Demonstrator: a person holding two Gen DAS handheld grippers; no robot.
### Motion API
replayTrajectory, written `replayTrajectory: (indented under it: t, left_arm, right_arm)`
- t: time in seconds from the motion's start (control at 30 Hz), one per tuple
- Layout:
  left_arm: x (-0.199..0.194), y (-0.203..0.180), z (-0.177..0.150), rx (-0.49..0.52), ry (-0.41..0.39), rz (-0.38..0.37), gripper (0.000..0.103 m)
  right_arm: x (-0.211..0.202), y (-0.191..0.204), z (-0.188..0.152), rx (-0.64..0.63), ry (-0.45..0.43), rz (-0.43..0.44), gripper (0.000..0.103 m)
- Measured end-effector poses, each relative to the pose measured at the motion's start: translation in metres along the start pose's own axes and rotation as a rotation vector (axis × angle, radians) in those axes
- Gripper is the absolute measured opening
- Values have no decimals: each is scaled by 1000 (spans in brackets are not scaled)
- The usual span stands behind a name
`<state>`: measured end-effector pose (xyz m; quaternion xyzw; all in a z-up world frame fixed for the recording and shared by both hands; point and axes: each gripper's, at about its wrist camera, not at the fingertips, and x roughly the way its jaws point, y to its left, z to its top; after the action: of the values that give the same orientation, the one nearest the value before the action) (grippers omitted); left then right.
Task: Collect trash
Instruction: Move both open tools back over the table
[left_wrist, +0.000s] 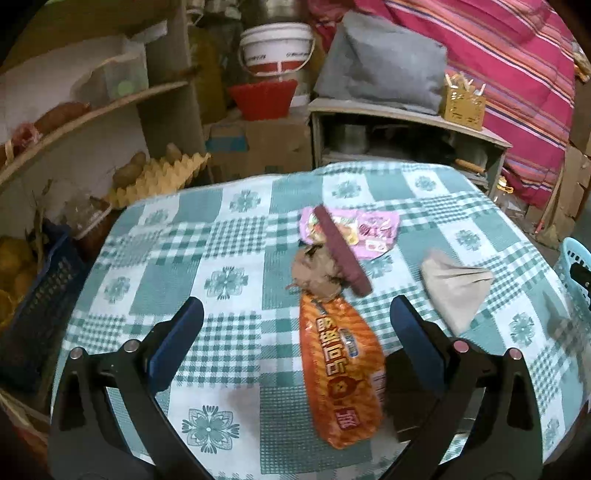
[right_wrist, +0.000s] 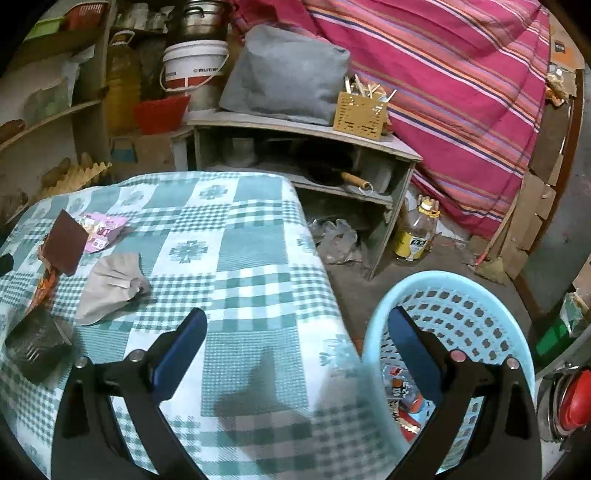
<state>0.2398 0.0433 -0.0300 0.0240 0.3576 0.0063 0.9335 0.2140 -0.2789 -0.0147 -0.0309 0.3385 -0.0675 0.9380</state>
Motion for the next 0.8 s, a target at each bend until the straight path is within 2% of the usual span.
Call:
replayTrajectory:
  t: [0.1,0.3,0.4,0.53,0.67,0.7,0.73,0.77,0.8]
  left_arm:
    - [13,3,-5,-9,44,2,98]
    - [33,-5,-10,-28,136,-109,97]
    - [42,-7,-13,-51,173,-117,96]
    - [53,-7,-19,-89,238,-168,80]
    - [57,-3,-26,-101,274,-180,72]
    - [56,-1,-26,-104,273,-176,68]
    - [56,-1,-27,-94,274,-167,58]
    - [55,0,-27,-77,273,-154,53]
    - [55,0,-28,-65,273,-154,52]
  right_arm:
    - [3,6,2,-4,2,6,96]
    - [9,24,2,-36,11,17,96]
    - [11,32,3,-58,10,21,96]
    - [11,42,2,-80,10,32,96]
    - [11,51,2,-94,12,47,96]
    - [11,54,2,-97,12,51,96]
    - [10,56,2,-99,12,54,96]
    - [9,58,2,-103,11,57,96]
    - [9,61,2,-107,8,62,96]
